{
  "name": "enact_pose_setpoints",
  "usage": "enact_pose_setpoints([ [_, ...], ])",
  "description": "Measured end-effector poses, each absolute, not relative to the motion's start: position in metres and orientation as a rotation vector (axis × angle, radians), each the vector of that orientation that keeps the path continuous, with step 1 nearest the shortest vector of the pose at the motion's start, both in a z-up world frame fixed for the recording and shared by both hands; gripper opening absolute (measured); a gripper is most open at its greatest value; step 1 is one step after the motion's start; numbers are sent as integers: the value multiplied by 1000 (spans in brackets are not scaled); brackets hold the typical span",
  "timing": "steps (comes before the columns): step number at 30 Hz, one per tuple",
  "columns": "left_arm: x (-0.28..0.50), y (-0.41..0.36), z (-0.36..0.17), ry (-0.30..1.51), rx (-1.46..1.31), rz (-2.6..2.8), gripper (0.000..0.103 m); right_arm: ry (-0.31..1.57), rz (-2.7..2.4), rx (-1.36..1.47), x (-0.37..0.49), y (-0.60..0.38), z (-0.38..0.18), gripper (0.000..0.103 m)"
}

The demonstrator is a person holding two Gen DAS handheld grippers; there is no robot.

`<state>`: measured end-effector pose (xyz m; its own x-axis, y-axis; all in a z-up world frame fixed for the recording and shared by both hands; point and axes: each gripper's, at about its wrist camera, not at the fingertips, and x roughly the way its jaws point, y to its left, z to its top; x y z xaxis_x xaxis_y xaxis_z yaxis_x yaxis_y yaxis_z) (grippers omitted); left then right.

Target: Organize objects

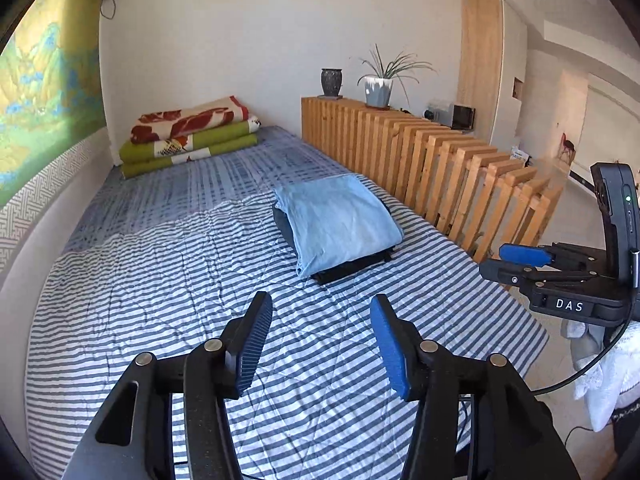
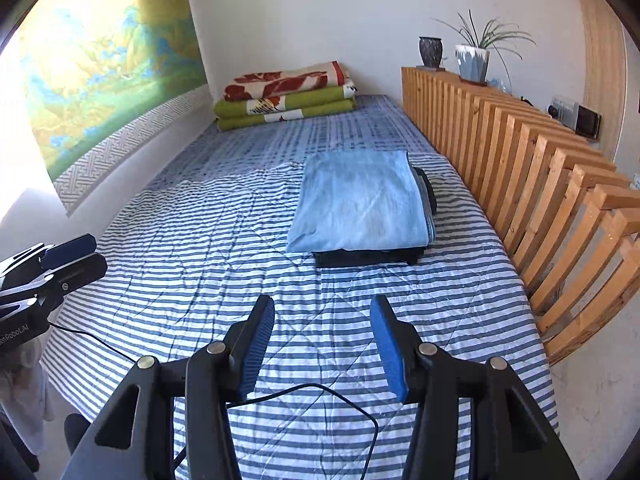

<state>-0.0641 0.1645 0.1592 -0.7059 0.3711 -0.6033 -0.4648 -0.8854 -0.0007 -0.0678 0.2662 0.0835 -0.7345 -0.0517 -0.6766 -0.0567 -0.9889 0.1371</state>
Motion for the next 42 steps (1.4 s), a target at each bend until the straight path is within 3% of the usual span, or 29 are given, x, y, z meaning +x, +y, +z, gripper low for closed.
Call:
enact_pose_setpoints([
  [8, 52, 113, 219, 198, -766, 2552, 62, 205, 3021, -980, 25, 230, 144, 51],
  [11, 90, 94, 242, 182, -729, 2571, 68, 179, 3061, -932, 53, 221, 161, 52],
  [15, 124, 75, 248, 175, -763, 2558, 72, 57, 3075, -905, 80, 200, 172, 60],
  [19, 135, 59, 213, 173, -861, 2576, 74, 63, 3081, -989, 88, 184, 151, 61],
  [26, 117, 42, 95, 131, -1027, 2683, 75, 164, 2963, -1127, 85, 173, 69, 62],
  [30, 92, 34, 39, -81, -1150, 2654, 76, 225, 2899, -1168, 77, 170, 30, 62],
  [36, 63, 37, 11, -55, -1184, 2699, 76, 266, 2823, -1185, 63, 168, -2, 62],
  [39, 54, 37, 13, -27, -1157, 2730, 83, 224, 2795, -1173, 55, 164, -11, 62],
  [42, 42, 42, 10, 25, -1161, 2733, 83, 213, 2784, -1180, 45, 161, -19, 62],
])
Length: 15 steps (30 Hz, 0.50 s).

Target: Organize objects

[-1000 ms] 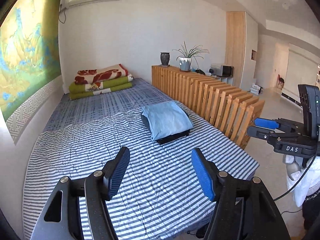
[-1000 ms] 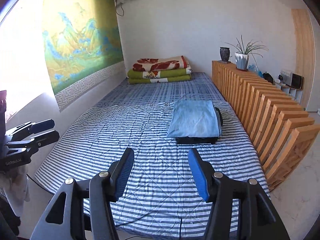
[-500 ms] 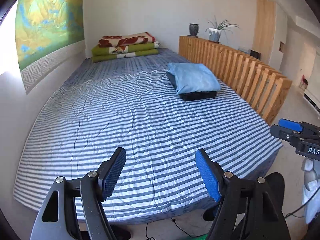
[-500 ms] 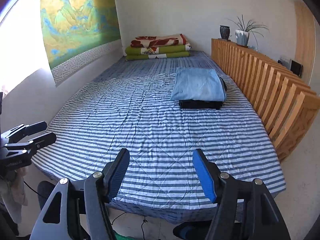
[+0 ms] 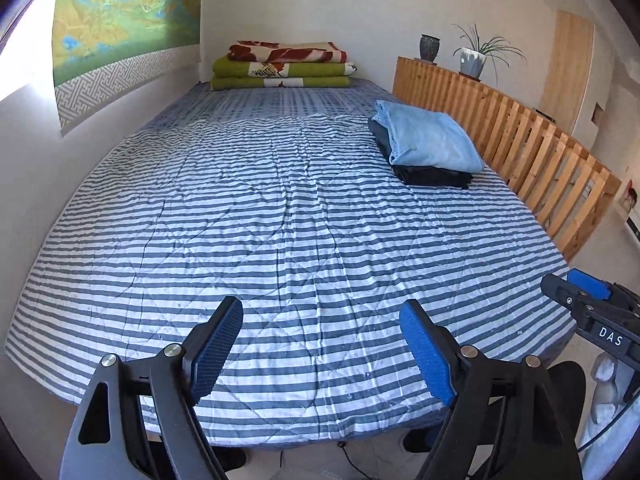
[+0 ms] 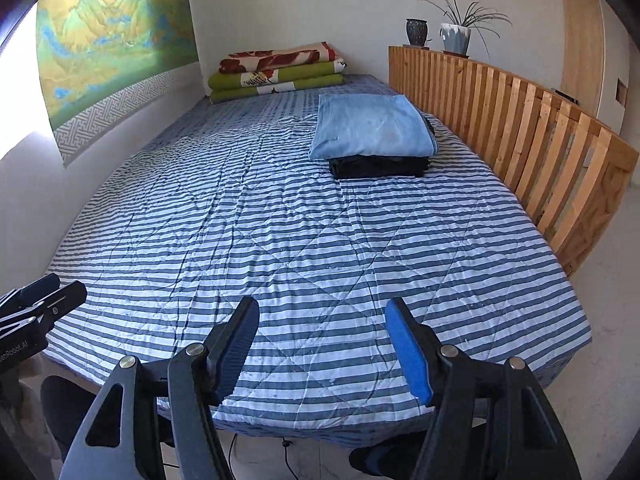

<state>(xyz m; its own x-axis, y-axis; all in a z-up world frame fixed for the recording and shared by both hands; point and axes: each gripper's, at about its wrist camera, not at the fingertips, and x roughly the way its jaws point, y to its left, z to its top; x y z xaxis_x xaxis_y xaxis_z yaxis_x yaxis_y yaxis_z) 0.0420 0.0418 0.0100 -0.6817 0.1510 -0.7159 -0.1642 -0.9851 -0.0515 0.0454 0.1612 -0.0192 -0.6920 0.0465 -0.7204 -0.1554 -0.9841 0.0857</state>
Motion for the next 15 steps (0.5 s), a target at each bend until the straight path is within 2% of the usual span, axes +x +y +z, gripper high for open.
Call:
enact_pose_setpoints([
  [15, -8, 72, -22, 64, -1254, 2649, 92, 158, 2725, -1192, 7, 171, -38, 62],
])
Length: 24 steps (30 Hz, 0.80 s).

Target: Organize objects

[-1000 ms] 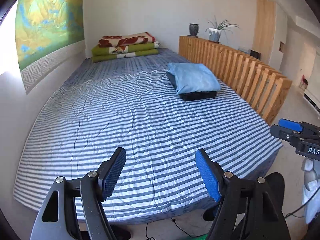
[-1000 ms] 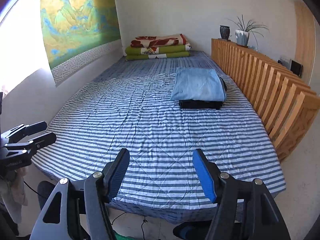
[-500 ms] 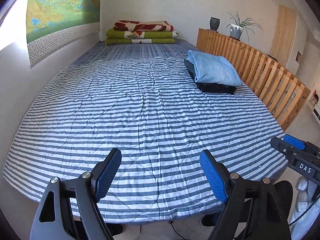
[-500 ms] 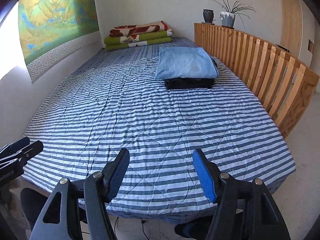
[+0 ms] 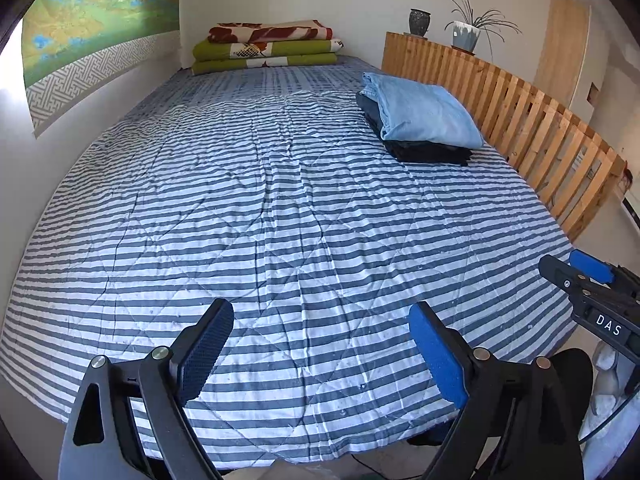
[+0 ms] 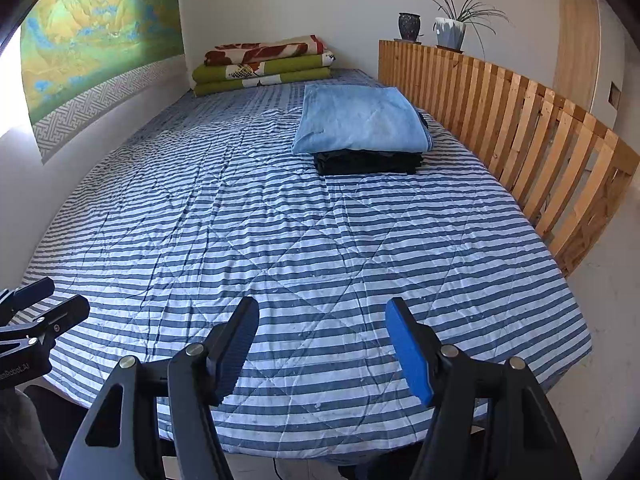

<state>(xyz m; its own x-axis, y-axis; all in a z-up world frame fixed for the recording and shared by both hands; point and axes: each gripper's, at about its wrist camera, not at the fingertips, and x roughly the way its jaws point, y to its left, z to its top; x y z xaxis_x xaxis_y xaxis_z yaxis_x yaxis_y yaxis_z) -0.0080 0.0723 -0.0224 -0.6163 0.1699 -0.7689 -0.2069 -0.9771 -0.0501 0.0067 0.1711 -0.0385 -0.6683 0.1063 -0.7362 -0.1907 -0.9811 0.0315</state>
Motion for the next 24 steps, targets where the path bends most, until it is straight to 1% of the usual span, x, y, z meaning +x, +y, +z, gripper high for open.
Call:
enact_pose_setpoints([
  [7, -22, 70, -35, 31, -1297, 2646, 94, 157, 2690, -1233, -7, 173, -53, 68],
  [16, -35, 66, -43, 2, -1321, 2645, 95, 162, 2679, -1210, -14, 171, -51, 69],
  [24, -37, 62, -42, -14, -1322, 2639, 95, 101, 2679, -1180, -16, 163, -44, 69],
])
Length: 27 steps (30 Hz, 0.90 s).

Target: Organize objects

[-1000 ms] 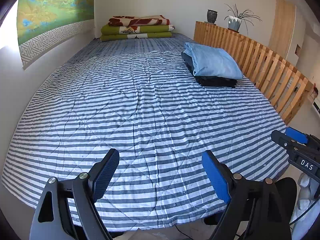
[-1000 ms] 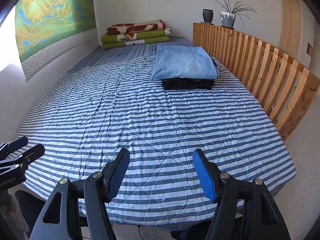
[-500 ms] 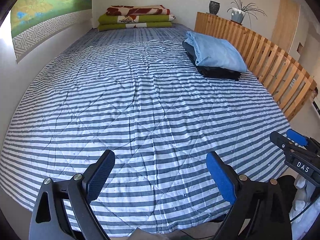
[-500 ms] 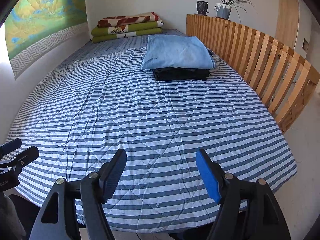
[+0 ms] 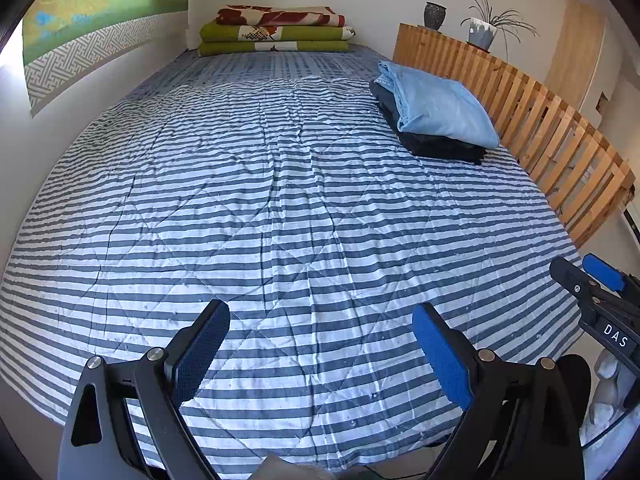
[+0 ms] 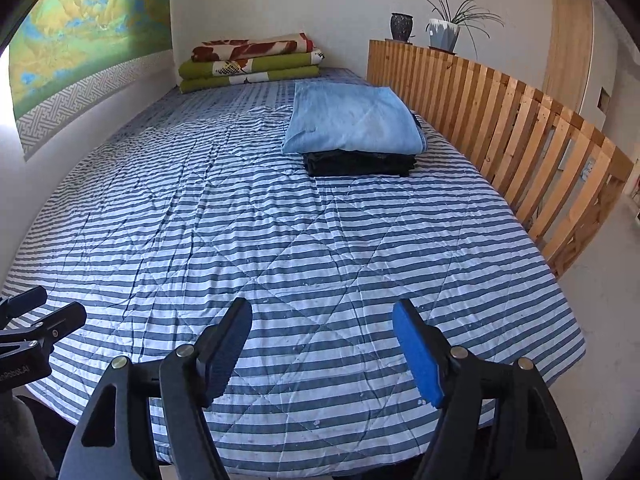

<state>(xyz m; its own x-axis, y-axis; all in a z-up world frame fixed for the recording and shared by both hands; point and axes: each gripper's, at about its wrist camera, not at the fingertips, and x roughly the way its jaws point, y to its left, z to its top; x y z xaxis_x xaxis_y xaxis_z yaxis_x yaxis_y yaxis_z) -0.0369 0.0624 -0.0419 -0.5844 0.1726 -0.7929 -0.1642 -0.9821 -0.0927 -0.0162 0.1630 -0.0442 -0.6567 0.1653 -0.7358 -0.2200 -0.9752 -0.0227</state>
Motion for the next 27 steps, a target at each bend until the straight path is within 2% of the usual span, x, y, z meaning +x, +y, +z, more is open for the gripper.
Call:
enact_pose_setpoints([
  [27, -34, 74, -38, 14, -1327, 2620, 95, 106, 2673, -1174, -12, 165, -45, 71],
])
